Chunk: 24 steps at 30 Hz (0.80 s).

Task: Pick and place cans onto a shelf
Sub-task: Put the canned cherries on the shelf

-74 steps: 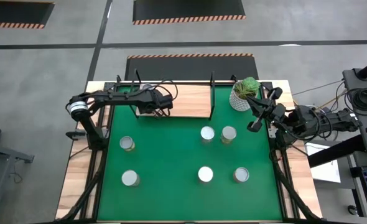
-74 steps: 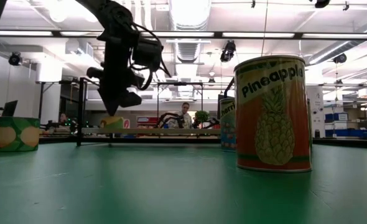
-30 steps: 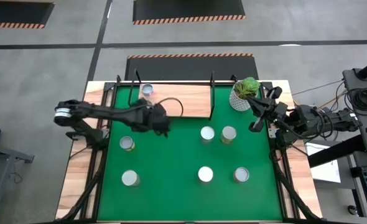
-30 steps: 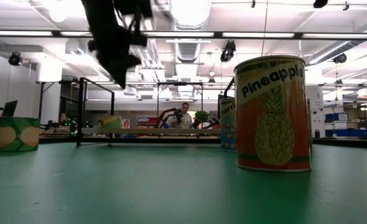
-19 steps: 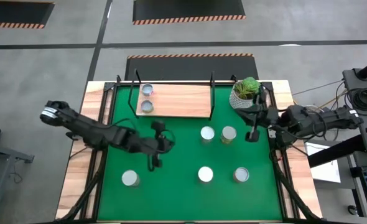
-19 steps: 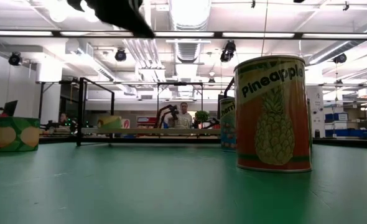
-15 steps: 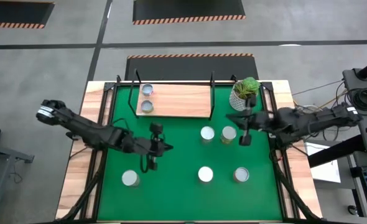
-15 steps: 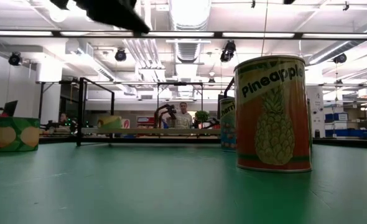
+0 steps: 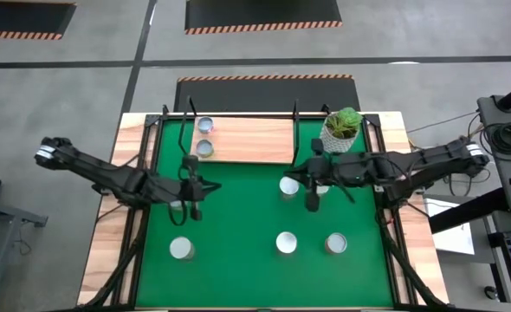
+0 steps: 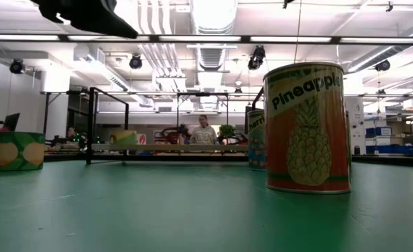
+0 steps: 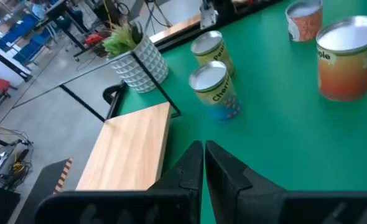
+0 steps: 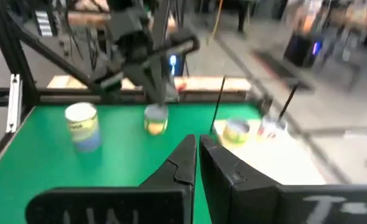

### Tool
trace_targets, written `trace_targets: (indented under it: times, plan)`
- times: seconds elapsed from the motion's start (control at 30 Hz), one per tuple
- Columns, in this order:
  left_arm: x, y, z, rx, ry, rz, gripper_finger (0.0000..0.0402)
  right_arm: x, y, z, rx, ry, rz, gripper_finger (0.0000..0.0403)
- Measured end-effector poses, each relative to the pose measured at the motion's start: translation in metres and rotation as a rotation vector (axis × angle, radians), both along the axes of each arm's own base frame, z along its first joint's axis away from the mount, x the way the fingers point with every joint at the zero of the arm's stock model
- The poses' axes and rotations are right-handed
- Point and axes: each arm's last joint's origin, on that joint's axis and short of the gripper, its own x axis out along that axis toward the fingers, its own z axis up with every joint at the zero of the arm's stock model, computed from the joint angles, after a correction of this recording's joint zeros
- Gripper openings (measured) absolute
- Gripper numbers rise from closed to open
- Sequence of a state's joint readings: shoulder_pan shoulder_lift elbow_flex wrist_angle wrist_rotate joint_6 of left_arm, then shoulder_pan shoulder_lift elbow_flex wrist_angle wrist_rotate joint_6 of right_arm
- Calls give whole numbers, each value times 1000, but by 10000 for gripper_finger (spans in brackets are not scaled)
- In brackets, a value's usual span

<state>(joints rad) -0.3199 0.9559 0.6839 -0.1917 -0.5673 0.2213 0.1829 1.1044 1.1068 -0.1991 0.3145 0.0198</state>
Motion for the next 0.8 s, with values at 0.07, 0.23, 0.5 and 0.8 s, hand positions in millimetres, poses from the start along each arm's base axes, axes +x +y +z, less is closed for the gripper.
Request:
trace_targets:
  times: [0.07, 0.23, 0.5, 0.8]
  plan:
    - [-6, 2, 3, -12, -26, 2, 0, 7, 1, 3, 44, 121, -25, 11]
    - [-17, 6, 8, -18, -65, 1, 0, 25, 5, -10, 148, 437, -128, 11]
    - [-24, 10, 18, -6, -120, 64, 0, 43, 8, -48, 172, 742, -246, 11]
    - [-25, 11, 21, 26, -121, 61, 0, 59, -5, -67, 134, 813, -262, 44]
